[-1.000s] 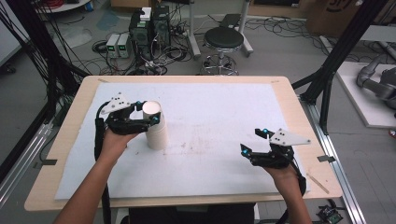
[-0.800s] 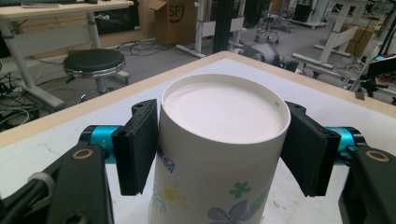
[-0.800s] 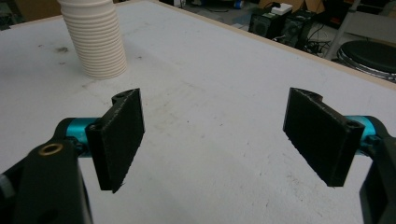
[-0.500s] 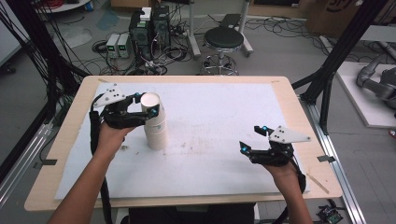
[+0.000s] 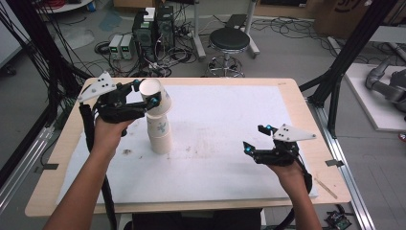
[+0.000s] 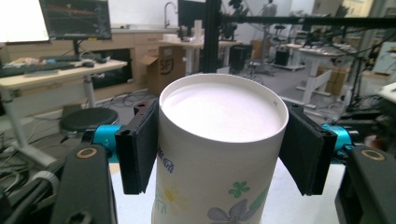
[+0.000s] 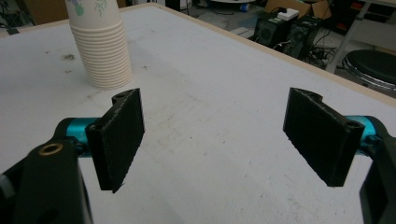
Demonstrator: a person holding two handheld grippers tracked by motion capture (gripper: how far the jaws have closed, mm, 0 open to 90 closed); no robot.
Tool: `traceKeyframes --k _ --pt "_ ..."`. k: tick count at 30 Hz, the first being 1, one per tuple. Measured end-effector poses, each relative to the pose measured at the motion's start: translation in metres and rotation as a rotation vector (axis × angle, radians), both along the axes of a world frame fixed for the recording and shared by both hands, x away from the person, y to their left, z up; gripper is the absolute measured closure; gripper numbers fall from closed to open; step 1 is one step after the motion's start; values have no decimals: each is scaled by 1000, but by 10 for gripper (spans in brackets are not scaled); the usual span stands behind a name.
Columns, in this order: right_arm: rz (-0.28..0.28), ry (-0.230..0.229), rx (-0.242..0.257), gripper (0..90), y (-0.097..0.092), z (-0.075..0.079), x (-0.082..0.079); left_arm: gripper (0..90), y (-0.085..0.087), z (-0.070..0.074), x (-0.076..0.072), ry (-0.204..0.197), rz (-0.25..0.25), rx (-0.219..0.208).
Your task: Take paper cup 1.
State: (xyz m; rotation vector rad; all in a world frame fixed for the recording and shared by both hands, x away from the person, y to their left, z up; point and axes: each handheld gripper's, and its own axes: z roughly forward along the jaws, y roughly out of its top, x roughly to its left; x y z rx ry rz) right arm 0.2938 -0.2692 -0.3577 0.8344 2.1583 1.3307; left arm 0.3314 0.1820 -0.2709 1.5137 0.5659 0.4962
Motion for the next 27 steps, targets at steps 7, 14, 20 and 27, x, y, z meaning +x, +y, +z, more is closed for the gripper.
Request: traceKeyframes --k 7,14,20,27 --pt "32 12 0 208 8 -2 5 344 -16 -2 -8 18 -87 5" --pt "72 33 -2 208 16 -7 7 341 -42 -19 -15 50 -161 29" --pt "115 45 3 207 20 -11 6 341 -63 -38 -17 74 -211 59" --pt "184 63 17 207 30 -15 12 342 -80 -57 -16 102 -260 86"
